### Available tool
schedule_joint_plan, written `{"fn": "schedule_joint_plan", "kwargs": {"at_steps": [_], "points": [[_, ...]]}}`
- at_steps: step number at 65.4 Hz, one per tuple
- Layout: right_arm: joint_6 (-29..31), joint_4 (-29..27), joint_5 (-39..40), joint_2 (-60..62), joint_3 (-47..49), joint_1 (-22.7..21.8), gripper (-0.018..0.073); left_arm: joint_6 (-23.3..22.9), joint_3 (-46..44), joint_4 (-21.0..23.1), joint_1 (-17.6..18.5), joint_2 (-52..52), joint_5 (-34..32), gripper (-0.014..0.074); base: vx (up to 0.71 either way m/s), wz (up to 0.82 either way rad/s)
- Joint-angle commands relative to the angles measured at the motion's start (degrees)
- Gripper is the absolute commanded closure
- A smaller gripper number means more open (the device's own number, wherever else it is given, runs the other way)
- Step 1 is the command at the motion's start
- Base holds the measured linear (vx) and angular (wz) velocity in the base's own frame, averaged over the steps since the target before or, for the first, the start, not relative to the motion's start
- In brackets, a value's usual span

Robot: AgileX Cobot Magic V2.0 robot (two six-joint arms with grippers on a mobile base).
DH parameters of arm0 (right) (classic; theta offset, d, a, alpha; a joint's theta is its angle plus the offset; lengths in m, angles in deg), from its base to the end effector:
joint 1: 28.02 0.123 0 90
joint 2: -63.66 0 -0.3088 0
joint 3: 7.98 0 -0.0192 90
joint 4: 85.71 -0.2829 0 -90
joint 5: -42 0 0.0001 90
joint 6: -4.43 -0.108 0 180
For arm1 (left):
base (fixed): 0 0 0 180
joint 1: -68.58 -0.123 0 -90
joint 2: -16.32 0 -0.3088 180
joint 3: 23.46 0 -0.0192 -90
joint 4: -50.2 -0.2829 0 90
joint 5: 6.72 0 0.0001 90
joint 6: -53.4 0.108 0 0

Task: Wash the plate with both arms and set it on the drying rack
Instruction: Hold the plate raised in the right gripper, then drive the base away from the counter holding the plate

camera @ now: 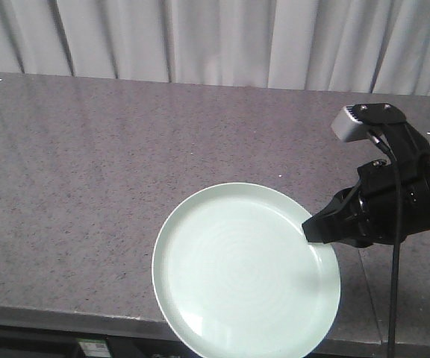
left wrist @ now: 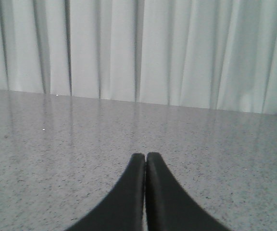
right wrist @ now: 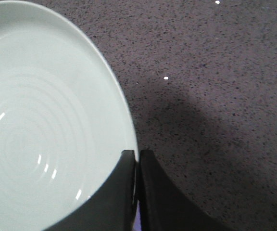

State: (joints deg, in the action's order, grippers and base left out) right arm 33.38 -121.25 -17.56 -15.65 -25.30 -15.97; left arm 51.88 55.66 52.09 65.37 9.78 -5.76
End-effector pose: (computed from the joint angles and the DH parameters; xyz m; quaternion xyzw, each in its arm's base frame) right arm 0.2542 0.1096 0.3312 -0.2355 0.9068 0.2574 0.2368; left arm 0.0815 0.0045 0.2050 -0.0394 0.6848 -0.0015 0.7277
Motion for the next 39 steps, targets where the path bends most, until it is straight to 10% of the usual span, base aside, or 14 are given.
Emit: {"fn": "schedule_joint_plan", "kwargs": {"at_steps": [1,39], "points": [[0.24,-2.64,1.37,1.54,1.37,-0.17,0.0561,-0.5,-1.23,0.14,0.19,0.85,-4.48,0.0603,-0.07,0.28],[0.24,-2.64,1.31,1.54,1.37,-0.17,0.0561,-0.5,-1.23,0.14,0.19,0.85,-4.48,0.0603,-0.07,0.36]]}}
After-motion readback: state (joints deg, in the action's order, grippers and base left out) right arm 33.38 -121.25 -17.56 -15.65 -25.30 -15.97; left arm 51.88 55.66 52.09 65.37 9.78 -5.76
